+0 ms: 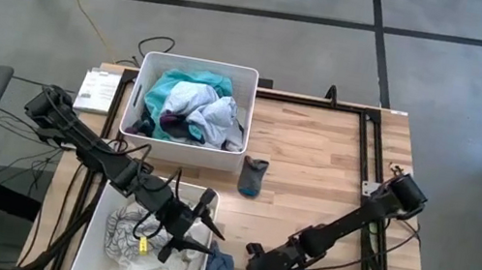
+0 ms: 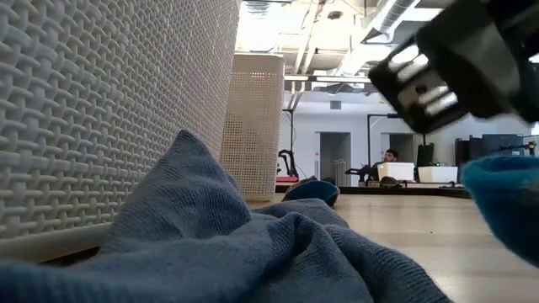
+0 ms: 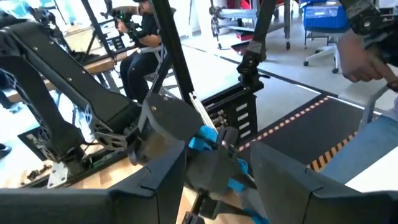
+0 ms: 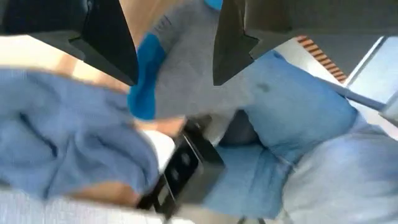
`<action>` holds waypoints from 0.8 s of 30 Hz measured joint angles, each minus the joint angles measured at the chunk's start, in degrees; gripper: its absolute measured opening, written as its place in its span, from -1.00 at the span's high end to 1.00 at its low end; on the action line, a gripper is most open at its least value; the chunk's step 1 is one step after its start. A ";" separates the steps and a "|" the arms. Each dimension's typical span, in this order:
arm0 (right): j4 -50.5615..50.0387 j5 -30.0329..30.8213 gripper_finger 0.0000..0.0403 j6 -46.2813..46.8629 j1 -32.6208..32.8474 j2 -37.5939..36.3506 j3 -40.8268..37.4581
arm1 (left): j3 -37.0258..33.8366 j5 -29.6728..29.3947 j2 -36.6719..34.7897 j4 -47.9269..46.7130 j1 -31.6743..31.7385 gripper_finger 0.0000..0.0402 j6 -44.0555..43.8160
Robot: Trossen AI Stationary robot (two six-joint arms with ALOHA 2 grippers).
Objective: Sort clothes
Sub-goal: Put the bottom gray sock into the top white laundry bin
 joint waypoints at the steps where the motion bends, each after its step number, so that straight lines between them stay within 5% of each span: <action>1: -0.20 -0.01 -0.09 0.33 -0.08 0.64 -0.02 | 0.00 0.00 0.01 -0.09 0.00 0.12 -0.07; 14: 4.43 0.99 0.10 2.55 -1.54 7.84 0.04 | 0.00 -0.04 -0.01 -1.22 0.00 0.12 -0.24; 24: 3.77 1.04 0.74 -1.23 -1.66 7.80 0.09 | 0.00 -0.11 -0.01 -1.59 0.00 0.12 0.17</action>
